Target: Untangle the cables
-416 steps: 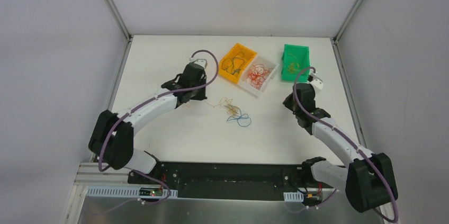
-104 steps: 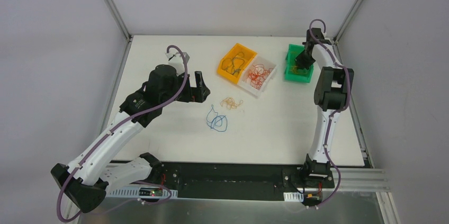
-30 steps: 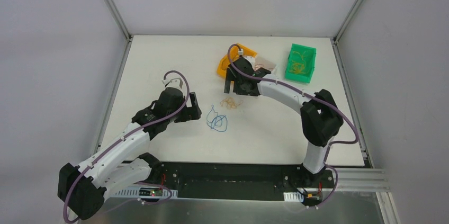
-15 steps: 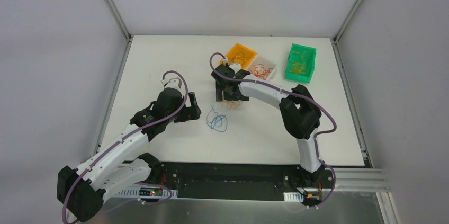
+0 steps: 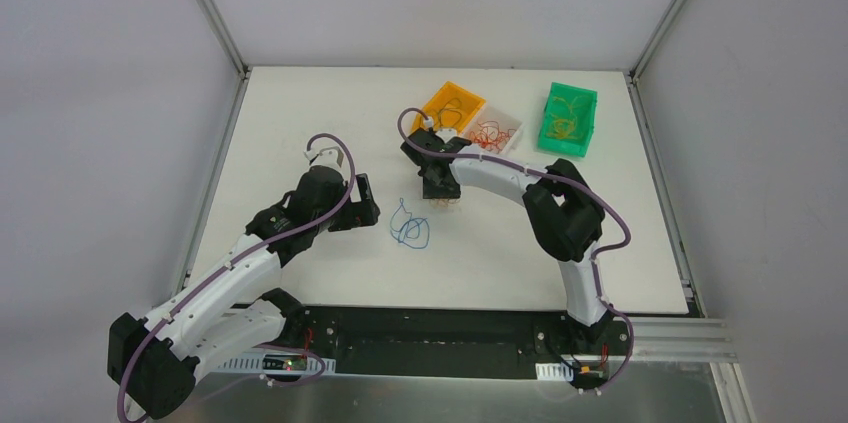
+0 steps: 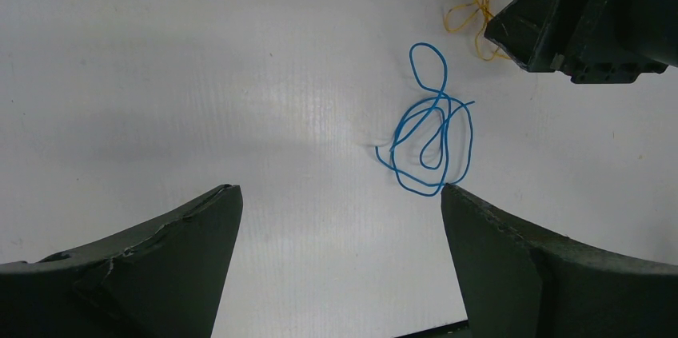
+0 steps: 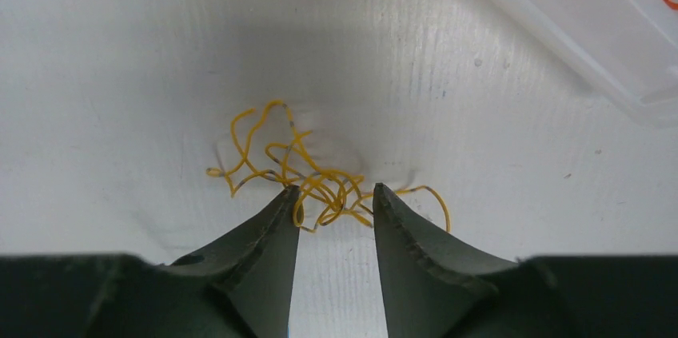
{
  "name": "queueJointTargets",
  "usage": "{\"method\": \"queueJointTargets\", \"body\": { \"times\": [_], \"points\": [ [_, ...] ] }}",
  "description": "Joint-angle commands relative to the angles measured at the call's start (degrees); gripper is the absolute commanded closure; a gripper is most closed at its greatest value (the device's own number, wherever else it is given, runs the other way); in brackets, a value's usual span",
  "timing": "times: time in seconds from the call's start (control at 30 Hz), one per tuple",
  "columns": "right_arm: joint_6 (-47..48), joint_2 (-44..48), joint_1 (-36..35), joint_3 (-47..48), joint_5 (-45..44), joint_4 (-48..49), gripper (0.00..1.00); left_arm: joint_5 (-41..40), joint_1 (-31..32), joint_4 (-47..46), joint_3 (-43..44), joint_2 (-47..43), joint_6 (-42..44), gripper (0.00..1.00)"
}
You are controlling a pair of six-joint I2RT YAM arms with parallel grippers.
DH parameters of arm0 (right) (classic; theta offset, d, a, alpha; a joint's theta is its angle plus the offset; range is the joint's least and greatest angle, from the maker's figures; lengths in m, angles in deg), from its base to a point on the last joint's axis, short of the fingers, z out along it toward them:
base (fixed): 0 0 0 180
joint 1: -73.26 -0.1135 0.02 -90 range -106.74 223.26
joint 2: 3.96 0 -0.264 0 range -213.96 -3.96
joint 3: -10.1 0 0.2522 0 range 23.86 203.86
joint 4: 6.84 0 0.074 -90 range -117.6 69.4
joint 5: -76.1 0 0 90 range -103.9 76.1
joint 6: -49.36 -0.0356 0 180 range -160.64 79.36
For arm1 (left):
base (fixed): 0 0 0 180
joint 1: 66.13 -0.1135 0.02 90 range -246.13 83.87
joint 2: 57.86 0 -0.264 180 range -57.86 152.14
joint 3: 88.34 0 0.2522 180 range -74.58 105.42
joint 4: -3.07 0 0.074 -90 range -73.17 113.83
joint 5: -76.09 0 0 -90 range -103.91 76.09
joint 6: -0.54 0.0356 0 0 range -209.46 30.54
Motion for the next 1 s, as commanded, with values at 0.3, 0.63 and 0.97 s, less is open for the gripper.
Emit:
{"method": "queueJointTargets", "body": {
  "times": [0.3,0.63,0.97],
  "points": [
    [0.27,3.28,1.83,-6.85,2.31,3.79,0.91,0.98,-0.21,-0.33,2.23,1.35,-0.01,0.01],
    [3.64,19.93,9.27,-11.02,0.63,1.38,1.0,11.0,-0.08,-1.51,6.06,9.97,2.15,0.02],
    [7.61,27.35,33.2,-9.42,6.72,1.88,1.0,6.62,8.43,-1.56,11.77,24.48,3.53,0.02]
  ]
}}
